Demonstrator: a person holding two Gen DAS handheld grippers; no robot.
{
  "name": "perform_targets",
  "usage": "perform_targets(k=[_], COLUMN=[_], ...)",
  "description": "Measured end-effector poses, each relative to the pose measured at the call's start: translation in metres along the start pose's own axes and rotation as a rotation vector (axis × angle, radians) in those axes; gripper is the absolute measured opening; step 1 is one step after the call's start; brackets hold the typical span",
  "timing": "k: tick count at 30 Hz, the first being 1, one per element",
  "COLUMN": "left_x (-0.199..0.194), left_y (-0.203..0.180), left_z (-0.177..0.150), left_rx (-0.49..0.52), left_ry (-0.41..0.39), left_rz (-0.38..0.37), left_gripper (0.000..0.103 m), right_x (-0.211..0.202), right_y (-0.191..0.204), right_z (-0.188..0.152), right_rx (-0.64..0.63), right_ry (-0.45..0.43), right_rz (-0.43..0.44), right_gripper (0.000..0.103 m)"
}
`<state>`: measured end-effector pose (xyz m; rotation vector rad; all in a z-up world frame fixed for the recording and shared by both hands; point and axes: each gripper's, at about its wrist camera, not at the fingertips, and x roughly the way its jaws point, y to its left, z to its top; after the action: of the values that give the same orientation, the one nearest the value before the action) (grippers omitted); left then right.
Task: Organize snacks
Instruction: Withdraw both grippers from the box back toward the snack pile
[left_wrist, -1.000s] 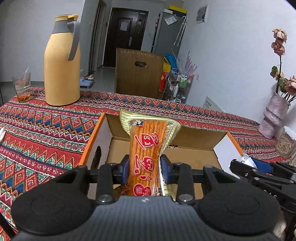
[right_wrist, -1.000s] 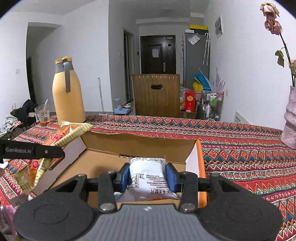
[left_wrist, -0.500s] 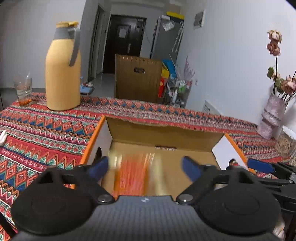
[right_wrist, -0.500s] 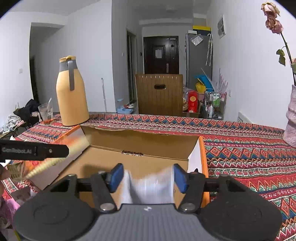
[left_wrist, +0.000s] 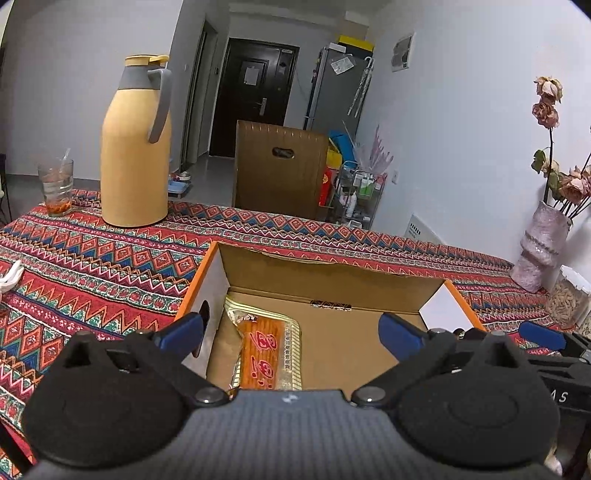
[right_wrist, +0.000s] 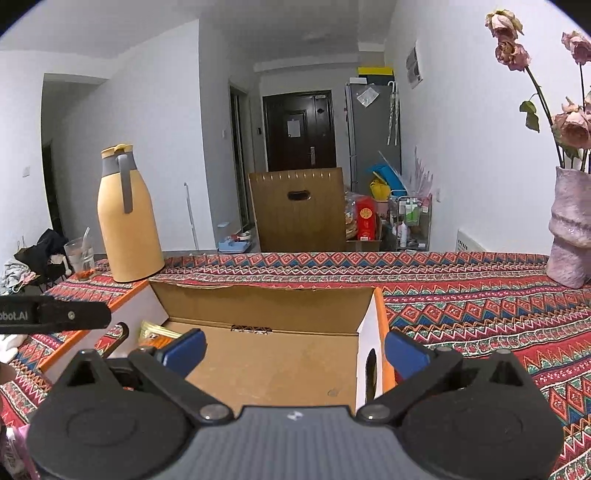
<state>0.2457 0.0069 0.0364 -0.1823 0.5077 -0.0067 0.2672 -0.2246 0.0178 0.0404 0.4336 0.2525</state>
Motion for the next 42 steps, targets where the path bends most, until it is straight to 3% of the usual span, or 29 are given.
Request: perform_targets(k=[19,31,42], left_x=[-0.059,-0.1,-0.117], left_y=[-0.012,-0.003,0.016], left_z=[0.004,-0.018,-0.054], left_rx=[0.045,0.063,0.062], left_ry=[-0.066,-0.06,0.013], left_rz=[0.003,0.017,0.037], left_gripper=[0.103,0.103,0.103], right_x=[-0.064,-0.11,-0.143], right_y=[0.012,0.025,0.028], right_z=[0.014,-0.011,-0.045], right_rx=[-0.033,-0.032,-0.013], right_ry=[-0.085,-0.064,-0.016], right_rz=[-0.028,-0.034,-0.044], right_gripper=[0.103,0.103,0.103])
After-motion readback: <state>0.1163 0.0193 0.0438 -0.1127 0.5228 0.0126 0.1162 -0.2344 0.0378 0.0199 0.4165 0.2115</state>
